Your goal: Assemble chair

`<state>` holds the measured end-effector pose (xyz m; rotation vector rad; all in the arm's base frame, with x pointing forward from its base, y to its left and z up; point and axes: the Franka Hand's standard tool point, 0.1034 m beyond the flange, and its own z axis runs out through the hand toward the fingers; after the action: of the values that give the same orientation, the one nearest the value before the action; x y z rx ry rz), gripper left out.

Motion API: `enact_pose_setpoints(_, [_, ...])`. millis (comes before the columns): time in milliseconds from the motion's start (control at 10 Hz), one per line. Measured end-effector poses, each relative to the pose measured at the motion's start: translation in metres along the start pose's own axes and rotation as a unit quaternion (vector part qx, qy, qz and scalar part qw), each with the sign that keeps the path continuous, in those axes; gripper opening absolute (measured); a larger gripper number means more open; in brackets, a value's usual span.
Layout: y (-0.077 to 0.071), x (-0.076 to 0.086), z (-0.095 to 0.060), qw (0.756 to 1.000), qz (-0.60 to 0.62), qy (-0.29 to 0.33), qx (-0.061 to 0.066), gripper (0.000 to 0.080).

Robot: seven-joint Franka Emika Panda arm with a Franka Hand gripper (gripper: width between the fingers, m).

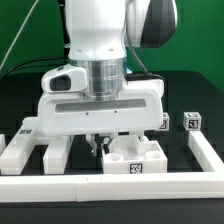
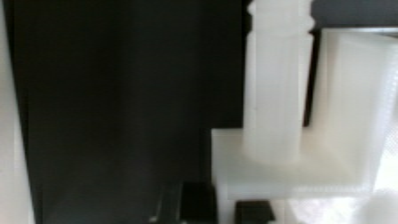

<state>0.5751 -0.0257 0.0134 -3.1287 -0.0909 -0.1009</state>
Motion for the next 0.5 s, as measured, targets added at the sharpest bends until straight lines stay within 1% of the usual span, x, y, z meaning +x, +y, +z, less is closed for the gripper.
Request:
enact_pose_setpoints(400, [-0.0002, 0.0001, 0.0, 1.0, 0.0, 0.0, 0.0, 0.0032])
enact_pose_setpoints(500, [-0.0039, 0.0015, -0.0004, 1.0, 0.005, 0.001, 0.001, 0.0032])
